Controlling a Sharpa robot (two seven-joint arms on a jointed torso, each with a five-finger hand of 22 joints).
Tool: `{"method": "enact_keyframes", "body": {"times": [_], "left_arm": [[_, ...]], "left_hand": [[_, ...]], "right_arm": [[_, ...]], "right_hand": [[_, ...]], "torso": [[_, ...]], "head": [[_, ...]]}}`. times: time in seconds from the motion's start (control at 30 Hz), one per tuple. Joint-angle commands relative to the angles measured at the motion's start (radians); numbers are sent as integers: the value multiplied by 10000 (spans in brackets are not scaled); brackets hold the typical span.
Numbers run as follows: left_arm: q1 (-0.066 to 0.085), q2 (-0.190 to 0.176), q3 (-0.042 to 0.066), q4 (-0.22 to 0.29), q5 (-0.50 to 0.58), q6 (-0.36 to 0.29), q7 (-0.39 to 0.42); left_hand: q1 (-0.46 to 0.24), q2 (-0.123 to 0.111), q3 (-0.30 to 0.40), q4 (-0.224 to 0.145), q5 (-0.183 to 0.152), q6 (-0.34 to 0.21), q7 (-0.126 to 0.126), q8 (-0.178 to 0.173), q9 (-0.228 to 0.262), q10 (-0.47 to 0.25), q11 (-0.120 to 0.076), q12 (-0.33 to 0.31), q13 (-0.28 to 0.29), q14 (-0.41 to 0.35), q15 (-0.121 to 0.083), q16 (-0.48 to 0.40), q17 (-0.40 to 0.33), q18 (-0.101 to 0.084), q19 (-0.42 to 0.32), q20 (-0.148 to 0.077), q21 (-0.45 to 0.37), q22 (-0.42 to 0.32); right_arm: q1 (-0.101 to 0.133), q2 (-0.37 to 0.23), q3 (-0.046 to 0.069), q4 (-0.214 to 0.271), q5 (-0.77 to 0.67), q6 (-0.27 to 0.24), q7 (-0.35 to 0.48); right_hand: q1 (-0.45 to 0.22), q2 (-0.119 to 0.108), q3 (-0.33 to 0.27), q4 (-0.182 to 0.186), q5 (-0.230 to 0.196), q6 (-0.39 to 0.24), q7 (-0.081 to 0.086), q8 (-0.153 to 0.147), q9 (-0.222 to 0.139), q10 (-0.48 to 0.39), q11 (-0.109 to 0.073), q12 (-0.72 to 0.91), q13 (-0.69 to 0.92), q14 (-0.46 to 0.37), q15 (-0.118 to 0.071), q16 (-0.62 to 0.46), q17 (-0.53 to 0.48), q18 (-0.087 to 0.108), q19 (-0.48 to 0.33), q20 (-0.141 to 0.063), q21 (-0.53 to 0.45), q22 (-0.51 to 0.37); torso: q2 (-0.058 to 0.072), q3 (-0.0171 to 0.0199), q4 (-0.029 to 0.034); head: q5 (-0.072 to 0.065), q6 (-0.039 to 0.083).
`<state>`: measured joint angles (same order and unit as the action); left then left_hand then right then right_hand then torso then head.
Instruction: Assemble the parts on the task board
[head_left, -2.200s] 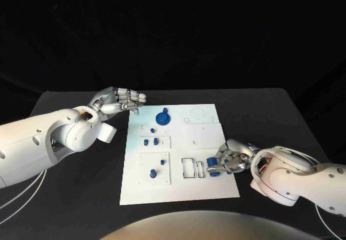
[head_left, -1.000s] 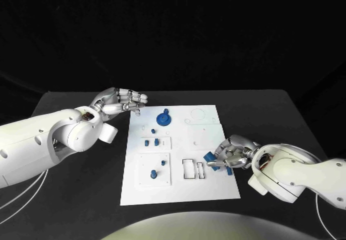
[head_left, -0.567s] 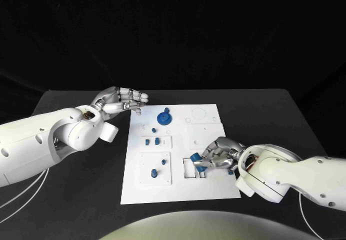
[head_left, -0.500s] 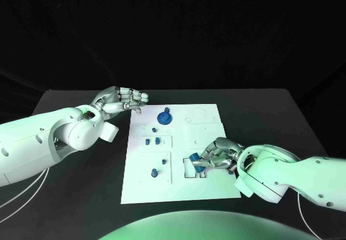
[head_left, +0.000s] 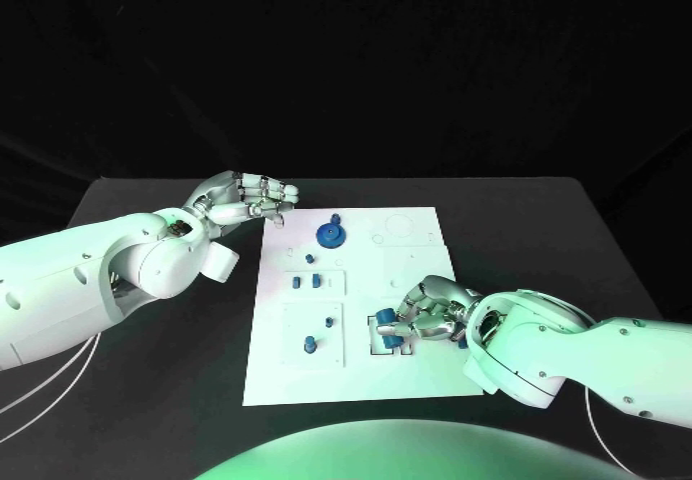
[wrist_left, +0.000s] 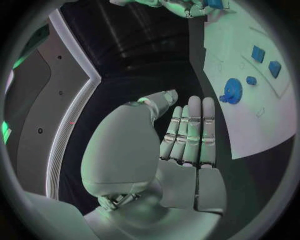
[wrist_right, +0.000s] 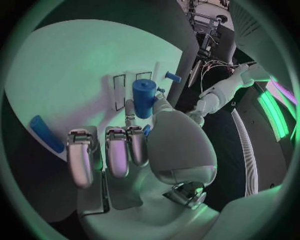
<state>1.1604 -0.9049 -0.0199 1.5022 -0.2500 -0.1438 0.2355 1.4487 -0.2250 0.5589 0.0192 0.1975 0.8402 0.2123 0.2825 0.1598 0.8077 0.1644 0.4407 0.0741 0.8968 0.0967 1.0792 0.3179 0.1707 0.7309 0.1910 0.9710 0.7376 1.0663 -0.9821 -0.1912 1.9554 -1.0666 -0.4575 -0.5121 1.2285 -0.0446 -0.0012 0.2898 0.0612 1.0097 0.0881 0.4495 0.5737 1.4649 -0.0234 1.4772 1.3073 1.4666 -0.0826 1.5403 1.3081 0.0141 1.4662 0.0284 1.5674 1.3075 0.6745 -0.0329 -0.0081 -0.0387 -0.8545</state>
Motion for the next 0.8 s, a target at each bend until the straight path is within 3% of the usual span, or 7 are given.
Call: {"method": "enact_keyframes", "body": {"times": [0.03, 0.8], "left_arm": [[5, 2, 6, 34, 58, 138, 38], [6, -48, 6, 39, 58, 155, -4]], "left_hand": [[22, 85, -61, -10, 51, -1, 55, 54, -16, -54, 16, 57, -10, -65, -35, -25, -9, 120, -84, 1, -47, -9], [14, 93, -71, -11, 53, -6, 59, 58, -21, -71, 20, 74, -11, -71, -32, -22, -12, 119, -84, 3, -58, -14]], "right_arm": [[-34, 32, -15, -29, -503, 259, -154], [-66, 97, -14, 67, -513, 282, -109]], "right_hand": [[-143, 1, -58, 15, 17, 564, -479, 38, 10, 652, -71, 5, 1892, 870, -58, 52, 1750, -140, 1043, -47, 27, 2631], [-199, -42, -114, 2, 20, 595, -501, 70, 31, 666, -89, 27, 1913, 880, -71, 67, 1803, -141, 1046, -57, 34, 2632]], "torso": [[6, -4, 0], [-3, 3, -4]], "head": [[19, -8], [96, -17]]}}
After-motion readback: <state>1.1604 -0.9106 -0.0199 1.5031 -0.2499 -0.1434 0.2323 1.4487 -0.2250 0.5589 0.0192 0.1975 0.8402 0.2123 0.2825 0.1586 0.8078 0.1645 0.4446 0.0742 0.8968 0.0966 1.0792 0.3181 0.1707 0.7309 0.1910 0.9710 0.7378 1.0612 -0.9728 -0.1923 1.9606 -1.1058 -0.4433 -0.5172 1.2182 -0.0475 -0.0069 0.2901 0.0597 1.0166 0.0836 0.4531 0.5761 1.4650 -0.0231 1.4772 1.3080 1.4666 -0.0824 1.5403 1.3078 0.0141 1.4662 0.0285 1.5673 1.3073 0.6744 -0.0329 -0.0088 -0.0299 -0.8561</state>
